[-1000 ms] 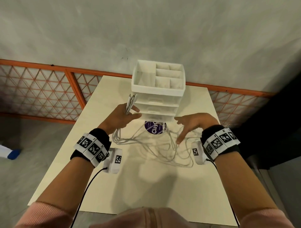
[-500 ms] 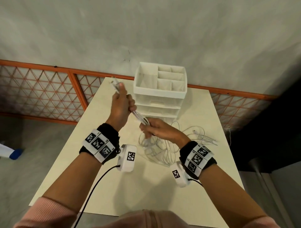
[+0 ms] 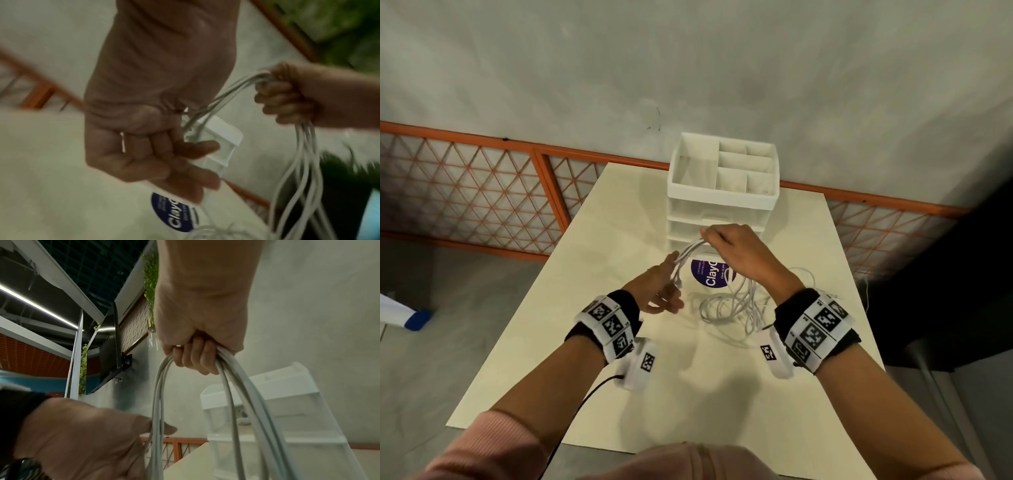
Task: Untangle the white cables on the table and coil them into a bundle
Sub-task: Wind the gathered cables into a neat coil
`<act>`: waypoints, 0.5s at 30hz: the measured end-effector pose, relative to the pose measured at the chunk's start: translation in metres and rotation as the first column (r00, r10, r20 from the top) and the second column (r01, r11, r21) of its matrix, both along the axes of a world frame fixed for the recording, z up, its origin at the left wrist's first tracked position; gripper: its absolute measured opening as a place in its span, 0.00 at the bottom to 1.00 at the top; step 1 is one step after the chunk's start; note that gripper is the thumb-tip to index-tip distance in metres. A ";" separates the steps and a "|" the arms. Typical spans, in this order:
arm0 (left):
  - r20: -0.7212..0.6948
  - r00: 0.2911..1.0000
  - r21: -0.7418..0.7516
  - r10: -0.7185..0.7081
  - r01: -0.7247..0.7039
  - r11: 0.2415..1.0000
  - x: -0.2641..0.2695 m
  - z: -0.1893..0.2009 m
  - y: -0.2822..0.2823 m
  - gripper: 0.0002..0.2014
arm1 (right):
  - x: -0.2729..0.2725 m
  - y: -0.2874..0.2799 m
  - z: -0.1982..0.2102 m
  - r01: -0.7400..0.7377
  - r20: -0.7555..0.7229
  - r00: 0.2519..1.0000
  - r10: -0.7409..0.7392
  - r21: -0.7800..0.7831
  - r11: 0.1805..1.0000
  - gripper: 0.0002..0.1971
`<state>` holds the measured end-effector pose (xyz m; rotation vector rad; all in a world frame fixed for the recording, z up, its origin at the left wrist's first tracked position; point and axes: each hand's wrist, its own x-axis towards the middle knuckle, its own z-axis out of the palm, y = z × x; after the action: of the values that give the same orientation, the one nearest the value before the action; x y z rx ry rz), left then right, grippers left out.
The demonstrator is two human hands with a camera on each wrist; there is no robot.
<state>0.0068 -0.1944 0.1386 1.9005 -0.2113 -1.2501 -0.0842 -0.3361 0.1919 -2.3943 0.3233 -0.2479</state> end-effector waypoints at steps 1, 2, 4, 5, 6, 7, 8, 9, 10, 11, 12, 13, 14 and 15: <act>0.069 0.995 0.077 -0.071 0.066 0.995 -0.003 0.002 0.000 0.33 | 0.000 -0.002 0.002 0.012 -0.017 1.000 -0.012 -0.008 1.000 0.24; 0.125 0.983 0.146 -0.132 0.114 0.983 -0.005 0.005 0.000 0.35 | -0.001 -0.003 0.002 0.023 -0.034 0.999 -0.024 -0.014 1.000 0.25; 0.246 0.934 0.284 -0.259 0.187 0.941 -0.003 0.008 -0.003 0.38 | -0.001 -0.005 0.002 0.039 -0.066 0.997 -0.040 -0.014 0.999 0.26; 0.331 0.890 0.348 -0.314 0.194 0.917 0.000 0.008 -0.006 0.38 | -0.001 -0.006 0.002 0.048 -0.078 0.996 -0.049 -0.008 0.999 0.25; 0.438 0.834 0.367 -0.335 0.174 0.914 0.002 0.006 -0.008 0.37 | -0.001 -0.006 0.002 0.055 -0.086 0.995 -0.055 0.000 0.998 0.25; 0.540 0.783 0.314 -0.308 0.153 0.937 0.005 0.004 -0.012 0.36 | -0.001 -0.006 0.002 0.060 -0.094 0.994 -0.059 0.007 0.998 0.25; 0.616 0.752 0.179 -0.232 0.153 0.972 0.006 0.004 -0.015 0.33 | -0.001 -0.005 0.003 0.059 -0.101 0.993 -0.057 0.014 0.998 0.25; 0.637 0.759 0.002 -0.133 0.172 0.985 0.004 0.007 -0.018 0.31 | 0.000 -0.004 0.004 0.056 -0.107 0.993 -0.053 0.020 0.998 0.25; 0.589 0.806 -0.175 -0.052 0.190 0.966 0.001 0.013 -0.021 0.32 | 0.000 -0.004 0.005 0.051 -0.103 0.994 -0.048 0.028 0.998 0.24; 0.513 0.858 -0.316 -0.015 0.205 0.926 -0.003 0.017 -0.023 0.36 | 0.000 -0.004 0.007 0.047 -0.096 0.994 -0.043 0.042 0.998 0.24; 0.450 0.893 -0.408 -0.016 0.222 0.885 -0.007 0.021 -0.024 0.39 | 0.001 -0.005 0.008 0.050 -0.079 0.996 -0.045 0.057 0.997 0.23; 0.403 0.915 -0.477 -0.028 0.236 0.847 -0.011 0.022 -0.025 0.40 | 0.002 -0.007 0.010 0.057 -0.059 0.997 -0.052 0.073 0.996 0.22; 0.363 0.931 -0.523 -0.035 0.235 0.820 -0.014 0.024 -0.025 0.37 | 0.002 -0.009 0.012 0.063 -0.038 0.998 -0.059 0.094 0.994 0.22; 0.320 0.947 -0.555 -0.033 0.215 0.804 -0.017 0.025 -0.024 0.33 | 0.002 -0.012 0.015 0.065 -0.016 0.998 -0.063 0.113 0.991 0.22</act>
<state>-0.0106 -0.2187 0.1634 1.5247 -0.8036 -0.8329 -0.0826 -0.3483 0.2065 -2.2767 0.4100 -0.2373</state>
